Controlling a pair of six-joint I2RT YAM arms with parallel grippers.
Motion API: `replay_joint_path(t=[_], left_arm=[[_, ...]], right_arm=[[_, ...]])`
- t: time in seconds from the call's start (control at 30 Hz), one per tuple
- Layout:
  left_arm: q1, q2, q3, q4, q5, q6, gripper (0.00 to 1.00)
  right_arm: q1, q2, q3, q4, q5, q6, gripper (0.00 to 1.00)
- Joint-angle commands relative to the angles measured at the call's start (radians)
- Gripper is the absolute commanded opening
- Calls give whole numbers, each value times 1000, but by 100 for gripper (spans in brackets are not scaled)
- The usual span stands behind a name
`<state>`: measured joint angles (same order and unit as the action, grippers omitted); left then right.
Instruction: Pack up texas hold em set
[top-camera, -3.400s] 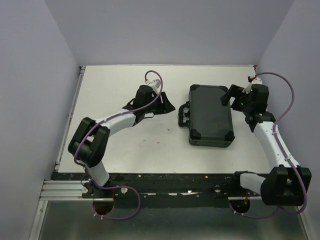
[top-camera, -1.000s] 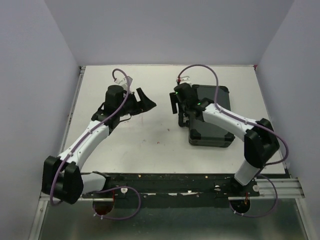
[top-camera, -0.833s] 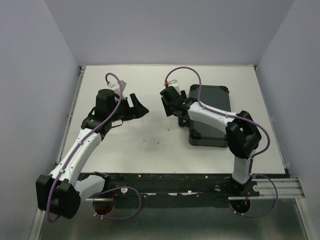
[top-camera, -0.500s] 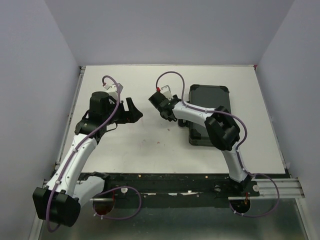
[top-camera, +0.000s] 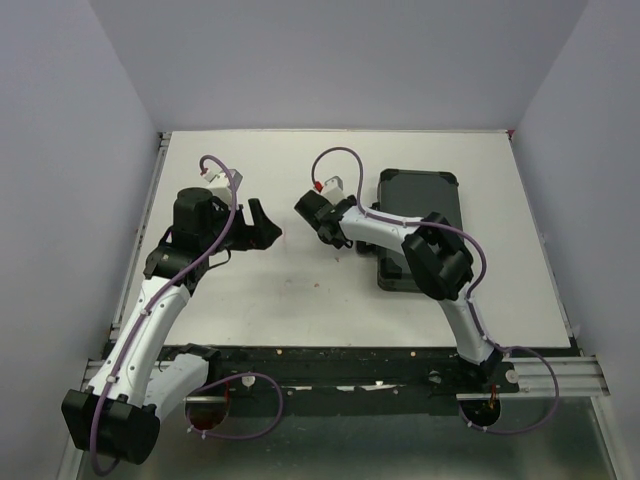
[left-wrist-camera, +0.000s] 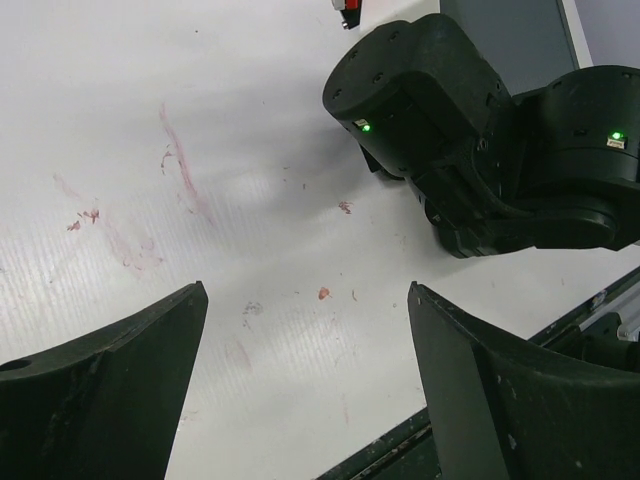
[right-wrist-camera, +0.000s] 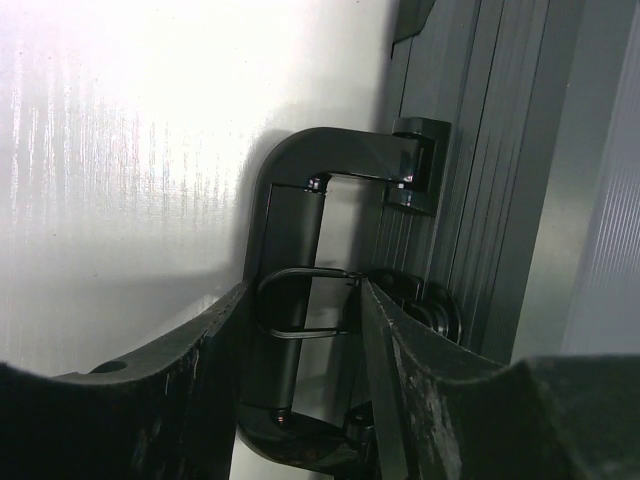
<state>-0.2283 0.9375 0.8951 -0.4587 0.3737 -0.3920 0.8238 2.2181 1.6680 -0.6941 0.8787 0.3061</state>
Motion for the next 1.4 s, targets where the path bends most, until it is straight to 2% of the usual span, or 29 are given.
replay_joint_path(t=[0.0,0.13,0.27,0.37,0.67,0.87,1.2,1.37], left_arm=[[7,-14,-12,-9,-18,13,90],[7,-16,-13,-9,-15,12,90],[7,-17,-16,-8,-15,12,90],[7,-16,-15,-6,-13,10,90],[7,-16,-21,-1,-6,5,90],[7,-12,-24,2,-1,2,90],[6,-11,-30,0,5,2,90],[7,-9,-33,2,10,2,90]], right_arm=[[5,6,26,-27,60,13,54],[5,14,32,-33,72,5,50],[5,12,38,-54,83,13,36],[5,3,38,-64,86,14,33],[5,-20,42,-105,124,33,6],[5,-54,41,-133,172,54,6],[5,-72,30,-156,250,62,23],[5,-72,30,-173,278,73,25]])
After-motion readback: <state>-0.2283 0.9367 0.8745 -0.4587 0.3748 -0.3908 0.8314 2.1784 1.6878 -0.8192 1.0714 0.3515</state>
